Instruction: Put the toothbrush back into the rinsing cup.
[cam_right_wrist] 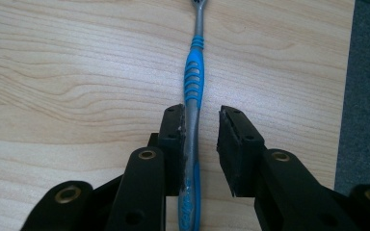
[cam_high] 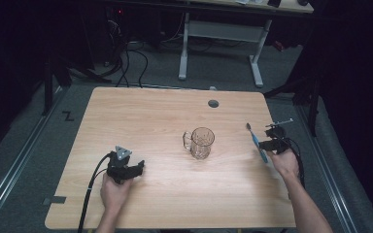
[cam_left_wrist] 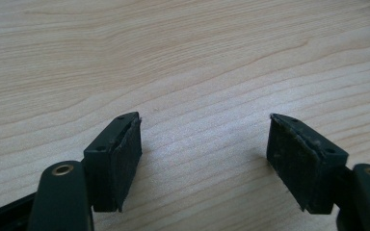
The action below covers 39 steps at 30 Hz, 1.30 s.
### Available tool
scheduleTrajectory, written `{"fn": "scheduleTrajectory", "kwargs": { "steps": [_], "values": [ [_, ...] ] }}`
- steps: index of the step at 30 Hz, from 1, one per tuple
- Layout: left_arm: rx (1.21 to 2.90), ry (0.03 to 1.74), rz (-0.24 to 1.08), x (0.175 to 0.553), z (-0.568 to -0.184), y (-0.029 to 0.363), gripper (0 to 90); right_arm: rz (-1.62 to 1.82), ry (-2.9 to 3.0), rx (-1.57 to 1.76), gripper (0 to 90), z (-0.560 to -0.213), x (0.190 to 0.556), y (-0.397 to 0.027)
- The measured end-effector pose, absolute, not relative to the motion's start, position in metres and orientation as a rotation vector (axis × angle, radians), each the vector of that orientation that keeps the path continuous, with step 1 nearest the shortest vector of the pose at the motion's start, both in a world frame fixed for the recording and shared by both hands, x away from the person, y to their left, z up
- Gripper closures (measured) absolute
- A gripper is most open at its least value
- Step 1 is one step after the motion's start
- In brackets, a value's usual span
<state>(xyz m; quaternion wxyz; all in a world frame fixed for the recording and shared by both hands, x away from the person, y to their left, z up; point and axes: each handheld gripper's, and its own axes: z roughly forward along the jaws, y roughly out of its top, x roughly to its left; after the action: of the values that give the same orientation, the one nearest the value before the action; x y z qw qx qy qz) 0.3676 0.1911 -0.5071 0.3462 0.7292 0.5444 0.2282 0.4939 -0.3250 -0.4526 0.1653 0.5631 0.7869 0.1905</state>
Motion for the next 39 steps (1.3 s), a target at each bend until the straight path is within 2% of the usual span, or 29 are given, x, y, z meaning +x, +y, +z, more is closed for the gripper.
{"fn": "scheduleTrajectory", "kwargs": {
  "steps": [39],
  "values": [
    [1.898, 1.413, 0.599, 0.368, -0.507, 0.190, 28.8, 0.481, 2.300, 1.684, 71.8, -0.466, 0.519, -0.323]
  ]
}}
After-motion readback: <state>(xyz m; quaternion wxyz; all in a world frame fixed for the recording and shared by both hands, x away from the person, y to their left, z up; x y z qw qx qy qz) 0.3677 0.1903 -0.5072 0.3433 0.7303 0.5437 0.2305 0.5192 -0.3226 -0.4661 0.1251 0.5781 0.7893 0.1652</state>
